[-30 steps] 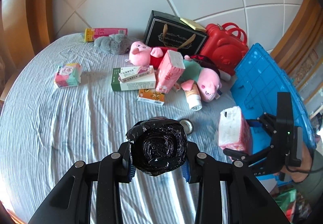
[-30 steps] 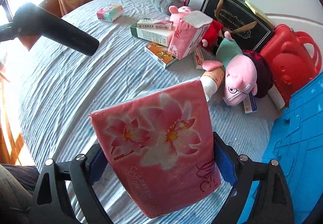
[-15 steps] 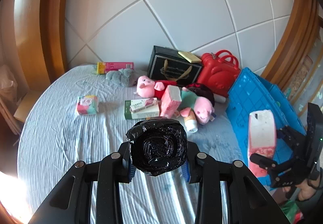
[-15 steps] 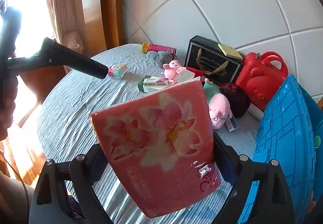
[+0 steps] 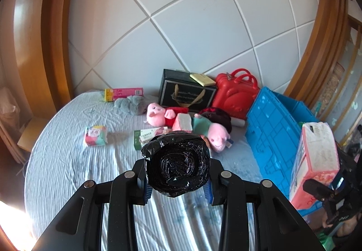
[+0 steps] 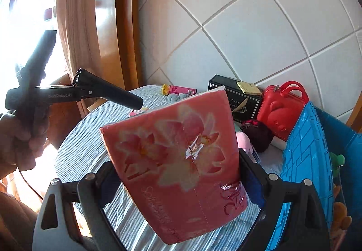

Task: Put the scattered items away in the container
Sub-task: 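Lift and carry the black roll and pink tissue pack in both tools over the crate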

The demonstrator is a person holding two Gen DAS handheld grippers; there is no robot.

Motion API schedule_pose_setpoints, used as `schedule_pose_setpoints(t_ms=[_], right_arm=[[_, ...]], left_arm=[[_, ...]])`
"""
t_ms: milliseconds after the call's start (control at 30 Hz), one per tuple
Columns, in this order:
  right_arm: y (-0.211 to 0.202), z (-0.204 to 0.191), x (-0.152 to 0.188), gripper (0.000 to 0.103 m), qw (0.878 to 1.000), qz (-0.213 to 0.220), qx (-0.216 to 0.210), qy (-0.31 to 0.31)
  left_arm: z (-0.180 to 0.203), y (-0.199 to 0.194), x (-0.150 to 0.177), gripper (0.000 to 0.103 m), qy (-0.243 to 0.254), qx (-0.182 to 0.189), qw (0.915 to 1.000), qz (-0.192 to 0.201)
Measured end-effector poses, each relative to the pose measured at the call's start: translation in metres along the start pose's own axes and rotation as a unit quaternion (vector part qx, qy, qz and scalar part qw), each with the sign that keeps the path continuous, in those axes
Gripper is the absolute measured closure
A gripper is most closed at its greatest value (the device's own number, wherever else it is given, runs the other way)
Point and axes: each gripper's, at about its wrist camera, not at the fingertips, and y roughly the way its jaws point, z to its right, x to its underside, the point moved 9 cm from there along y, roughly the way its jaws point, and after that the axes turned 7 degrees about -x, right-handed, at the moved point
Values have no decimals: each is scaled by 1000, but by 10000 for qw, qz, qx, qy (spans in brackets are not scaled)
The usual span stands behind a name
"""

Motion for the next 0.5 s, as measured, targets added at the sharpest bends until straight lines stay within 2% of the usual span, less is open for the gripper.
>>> schedule_pose_setpoints(t_ms=[300, 500], right_arm=[[-32, -2, -16, 12, 9991, 400, -131, -63], [-54, 1, -21, 12, 9978, 594, -267, -148]], left_arm=[[32, -25, -20, 69, 64, 87, 9995, 281], [47, -40, -25, 69, 44, 11, 9990, 442]])
